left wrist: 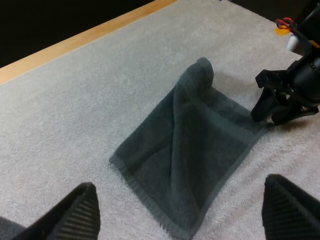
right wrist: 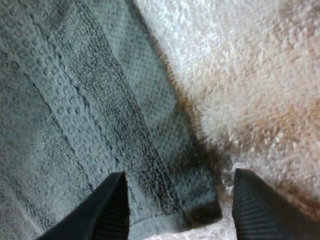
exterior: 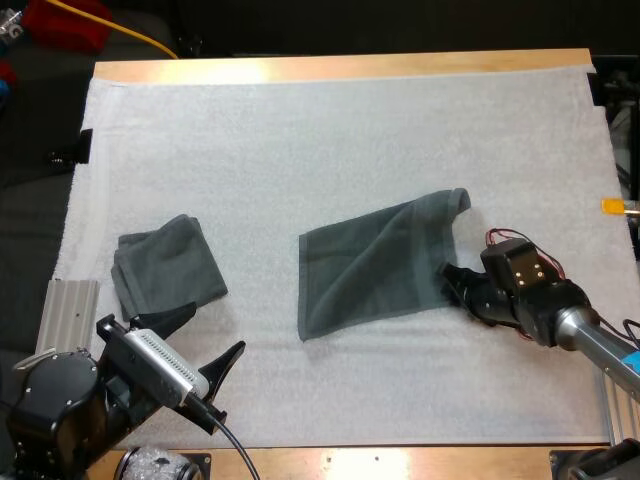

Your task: Pick towel from pile, fold and stack

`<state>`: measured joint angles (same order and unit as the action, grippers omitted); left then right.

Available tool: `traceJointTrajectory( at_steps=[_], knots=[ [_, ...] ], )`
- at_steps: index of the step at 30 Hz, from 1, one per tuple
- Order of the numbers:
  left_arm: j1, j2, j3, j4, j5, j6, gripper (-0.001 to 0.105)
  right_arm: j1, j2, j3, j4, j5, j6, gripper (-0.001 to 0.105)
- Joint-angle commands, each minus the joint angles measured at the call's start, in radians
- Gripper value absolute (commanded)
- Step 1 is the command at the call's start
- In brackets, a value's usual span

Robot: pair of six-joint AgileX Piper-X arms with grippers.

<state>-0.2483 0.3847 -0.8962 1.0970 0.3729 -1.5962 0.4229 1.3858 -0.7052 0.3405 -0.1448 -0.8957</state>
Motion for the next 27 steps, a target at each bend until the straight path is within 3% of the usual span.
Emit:
traceJointTrajectory(
  at_steps=[1,13,15,20,22,27],
  knots=[
    [-0.004,0.003,-0.009,-0.002,0.004,0.002,0.065,-0.001,0.006,0.000,0.009,-0.002,-0.003,0.047],
    [-0.004,0.003,-0.009,-0.002,0.004,0.002,0.065,-0.001,0.048,0.000,-0.023,-0.046,0.003,0.047],
    [-0.004,0.003,-0.009,-0.002,0.004,0.002,0.065,-0.001,0.048,0.000,-0.022,-0.046,0.003,0.043],
    [-0.004,0.003,-0.009,-0.002,0.004,0.002,0.065,-0.001,0.048,0.000,-0.022,-0.042,0.003,0.015],
    [-0.004,0.003,-0.009,-0.002,0.004,0.002,0.065,-0.001,0.048,0.000,-0.022,-0.040,0.003,0.008],
    [-0.004,0.003,-0.009,-0.002,0.004,0.002,0.065,0.001,0.041,0.000,-0.018,-0.040,-0.035,0.002]
  ],
)
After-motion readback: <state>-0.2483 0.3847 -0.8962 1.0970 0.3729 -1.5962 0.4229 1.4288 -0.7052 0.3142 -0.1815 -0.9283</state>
